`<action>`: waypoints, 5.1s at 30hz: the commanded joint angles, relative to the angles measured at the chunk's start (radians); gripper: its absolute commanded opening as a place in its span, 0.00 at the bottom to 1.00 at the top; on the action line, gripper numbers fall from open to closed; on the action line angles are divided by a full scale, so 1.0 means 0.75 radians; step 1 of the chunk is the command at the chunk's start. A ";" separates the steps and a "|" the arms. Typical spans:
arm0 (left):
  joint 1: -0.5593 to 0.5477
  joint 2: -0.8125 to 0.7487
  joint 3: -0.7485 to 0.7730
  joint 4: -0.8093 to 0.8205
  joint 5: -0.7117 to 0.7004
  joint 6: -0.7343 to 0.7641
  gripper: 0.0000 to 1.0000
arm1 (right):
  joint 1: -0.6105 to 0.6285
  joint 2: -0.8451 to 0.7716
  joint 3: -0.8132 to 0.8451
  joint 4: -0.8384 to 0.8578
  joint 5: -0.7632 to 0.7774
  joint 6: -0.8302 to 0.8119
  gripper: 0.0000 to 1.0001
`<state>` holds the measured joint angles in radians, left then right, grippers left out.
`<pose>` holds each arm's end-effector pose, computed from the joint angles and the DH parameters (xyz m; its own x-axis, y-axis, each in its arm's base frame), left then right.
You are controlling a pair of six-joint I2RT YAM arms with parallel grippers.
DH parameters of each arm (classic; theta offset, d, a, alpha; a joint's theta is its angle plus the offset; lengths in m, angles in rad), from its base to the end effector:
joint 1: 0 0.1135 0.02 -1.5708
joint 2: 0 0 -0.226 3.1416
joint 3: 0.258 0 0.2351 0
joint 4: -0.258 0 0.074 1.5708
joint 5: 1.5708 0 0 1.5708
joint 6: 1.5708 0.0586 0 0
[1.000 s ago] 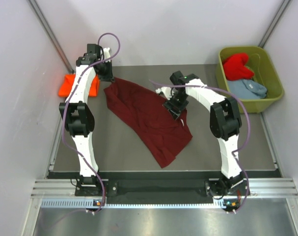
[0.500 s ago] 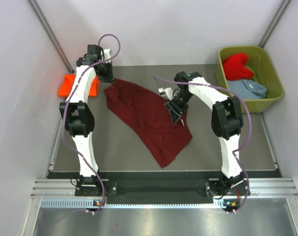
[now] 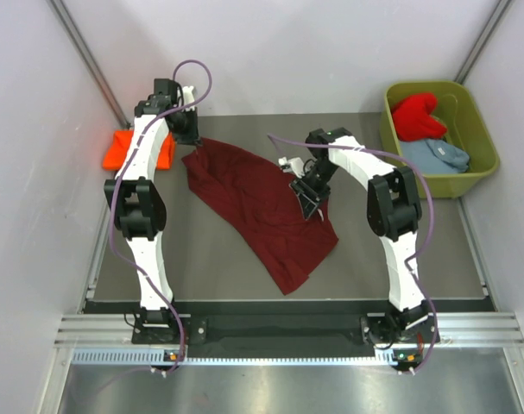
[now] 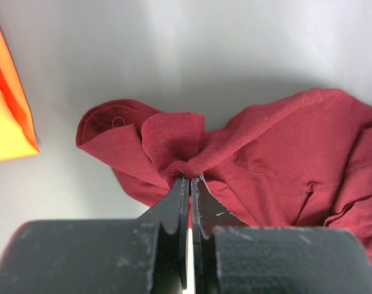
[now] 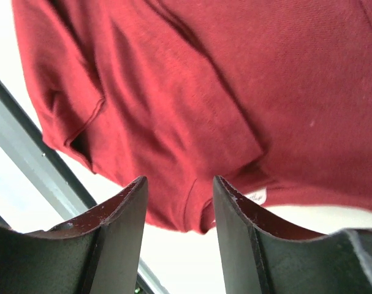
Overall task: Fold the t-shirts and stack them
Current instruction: Flatten the tshirt out
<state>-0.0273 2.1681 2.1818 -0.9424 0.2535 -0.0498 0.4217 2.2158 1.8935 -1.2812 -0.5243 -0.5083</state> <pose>0.4513 -0.0270 0.2588 -0.8083 -0.0261 -0.5881 0.1365 0.9635 -0.2304 0.3405 0.1849 0.1543 -0.6314 -0.7450 -0.2149 -0.7403 0.4967 0.4530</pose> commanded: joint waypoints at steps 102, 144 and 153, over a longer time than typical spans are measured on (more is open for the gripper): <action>-0.111 0.191 -0.320 -0.026 -0.205 0.025 0.52 | -0.186 -0.179 0.394 0.620 1.100 0.152 0.00; -0.078 0.022 -0.361 -0.044 -0.215 0.038 0.43 | -0.190 -0.060 0.529 0.659 1.127 0.152 0.00; -0.148 0.124 -0.242 -0.022 -0.195 0.030 0.17 | -0.182 -0.052 0.533 0.663 1.129 0.152 0.00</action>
<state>-0.1253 2.2723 1.9415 -0.9867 0.0811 -0.0284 0.2852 2.1826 2.2406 -0.8108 0.3061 -0.4068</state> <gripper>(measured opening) 0.245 0.023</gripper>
